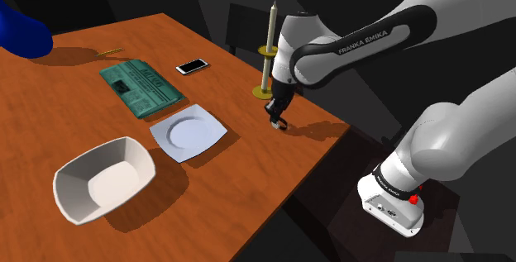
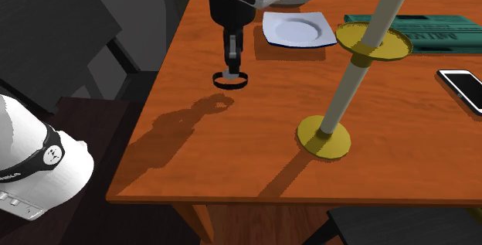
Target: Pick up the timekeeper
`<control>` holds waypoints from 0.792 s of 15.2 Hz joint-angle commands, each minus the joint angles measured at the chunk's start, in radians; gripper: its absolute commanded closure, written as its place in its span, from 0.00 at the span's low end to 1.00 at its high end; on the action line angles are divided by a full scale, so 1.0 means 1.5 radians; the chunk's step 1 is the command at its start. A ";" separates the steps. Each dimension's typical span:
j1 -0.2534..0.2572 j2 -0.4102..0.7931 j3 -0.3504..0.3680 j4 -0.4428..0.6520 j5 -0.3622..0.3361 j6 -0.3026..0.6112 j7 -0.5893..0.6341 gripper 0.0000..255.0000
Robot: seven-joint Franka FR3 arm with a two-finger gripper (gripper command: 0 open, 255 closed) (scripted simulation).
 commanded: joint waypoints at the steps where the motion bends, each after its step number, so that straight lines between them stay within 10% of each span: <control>1: 0.000 -0.014 -0.001 0.008 0.000 -0.022 0.002 1.00; 12: -0.001 -0.060 -0.009 0.054 -0.006 -0.114 0.009 1.00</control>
